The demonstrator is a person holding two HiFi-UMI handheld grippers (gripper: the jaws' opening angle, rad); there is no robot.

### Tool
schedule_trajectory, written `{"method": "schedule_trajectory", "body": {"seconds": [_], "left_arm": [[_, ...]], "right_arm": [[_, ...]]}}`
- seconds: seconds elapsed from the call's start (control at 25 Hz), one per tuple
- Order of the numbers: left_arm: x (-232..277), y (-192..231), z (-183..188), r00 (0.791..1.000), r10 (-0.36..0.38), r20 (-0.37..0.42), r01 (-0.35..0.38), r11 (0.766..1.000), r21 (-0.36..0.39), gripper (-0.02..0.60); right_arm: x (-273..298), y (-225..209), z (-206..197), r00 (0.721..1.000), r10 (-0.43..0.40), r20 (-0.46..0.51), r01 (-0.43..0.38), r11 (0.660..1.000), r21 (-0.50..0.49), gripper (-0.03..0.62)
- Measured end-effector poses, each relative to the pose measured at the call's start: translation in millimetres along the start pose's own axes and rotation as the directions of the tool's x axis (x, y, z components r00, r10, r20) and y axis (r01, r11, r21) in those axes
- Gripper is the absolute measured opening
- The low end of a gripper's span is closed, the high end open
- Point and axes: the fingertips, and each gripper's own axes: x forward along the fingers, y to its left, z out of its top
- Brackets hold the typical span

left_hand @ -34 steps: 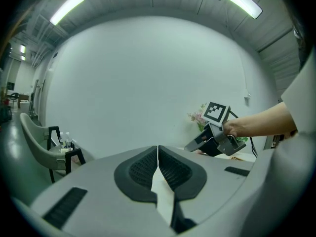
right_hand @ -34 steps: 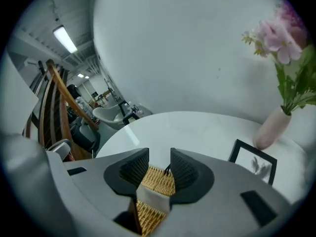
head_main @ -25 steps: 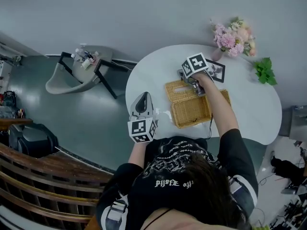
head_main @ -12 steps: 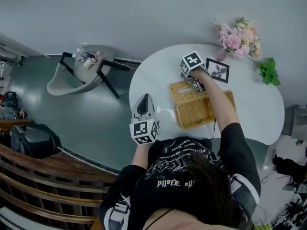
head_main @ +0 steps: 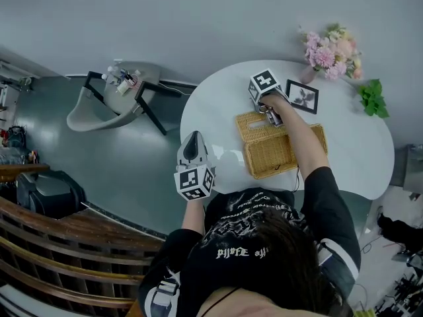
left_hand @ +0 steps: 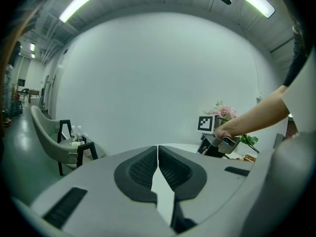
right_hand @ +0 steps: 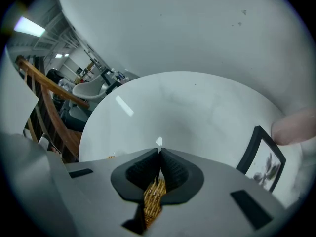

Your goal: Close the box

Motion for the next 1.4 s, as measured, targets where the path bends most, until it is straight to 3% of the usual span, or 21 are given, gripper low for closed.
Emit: {"method": "schedule_trajectory", "body": {"seconds": [0.68,1.08,1.4], "left_arm": [[-3,-32,-7,0.998,-0.058,-0.012,0.059,0.997,0.042,0.026],[-7,-51,-10,0.995,-0.098,-0.025,0.099,0.994,0.054,0.025],[-6,-62,-11,0.992,-0.122,-0.038,0.124,0.99,0.066,0.026]], "right_arm": [[-31,4,8,0.99,0.0,0.142,0.005,0.999,-0.035,0.037],[-52,8,9,0.968,-0.003,0.251,0.012,0.999,-0.033,0.037],[-75,12,15,0.931,-0.003,0.364,0.016,0.999,-0.032,0.037]]}}
